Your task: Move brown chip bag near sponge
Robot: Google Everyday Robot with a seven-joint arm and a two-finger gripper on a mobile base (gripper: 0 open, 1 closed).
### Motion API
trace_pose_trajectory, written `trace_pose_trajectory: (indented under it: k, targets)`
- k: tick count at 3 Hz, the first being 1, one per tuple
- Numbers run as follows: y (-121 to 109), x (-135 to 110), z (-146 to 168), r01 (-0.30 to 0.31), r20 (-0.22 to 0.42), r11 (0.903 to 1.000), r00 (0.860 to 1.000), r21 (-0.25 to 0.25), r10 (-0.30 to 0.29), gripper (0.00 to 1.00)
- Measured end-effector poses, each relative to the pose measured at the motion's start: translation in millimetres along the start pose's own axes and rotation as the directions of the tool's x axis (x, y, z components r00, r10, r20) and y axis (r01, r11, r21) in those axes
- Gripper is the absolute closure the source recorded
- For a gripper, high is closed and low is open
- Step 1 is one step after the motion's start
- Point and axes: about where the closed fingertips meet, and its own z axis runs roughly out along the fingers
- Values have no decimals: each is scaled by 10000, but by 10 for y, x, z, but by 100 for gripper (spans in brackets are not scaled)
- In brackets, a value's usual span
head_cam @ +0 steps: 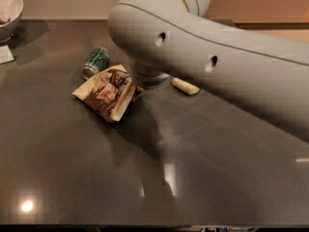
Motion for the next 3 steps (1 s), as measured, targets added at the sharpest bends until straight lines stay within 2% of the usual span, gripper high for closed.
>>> trace_pose_trajectory:
  k: [1, 2, 3]
  targets:
    - [-216, 340, 63, -1591, -620, 9872, 9853, 95, 1593, 100]
    - [-304, 649, 98, -2714, -1258, 9623, 9542, 171, 2713, 100]
    - [-300, 844, 126, -3559, -1591, 9345, 9222, 66, 3524, 84]
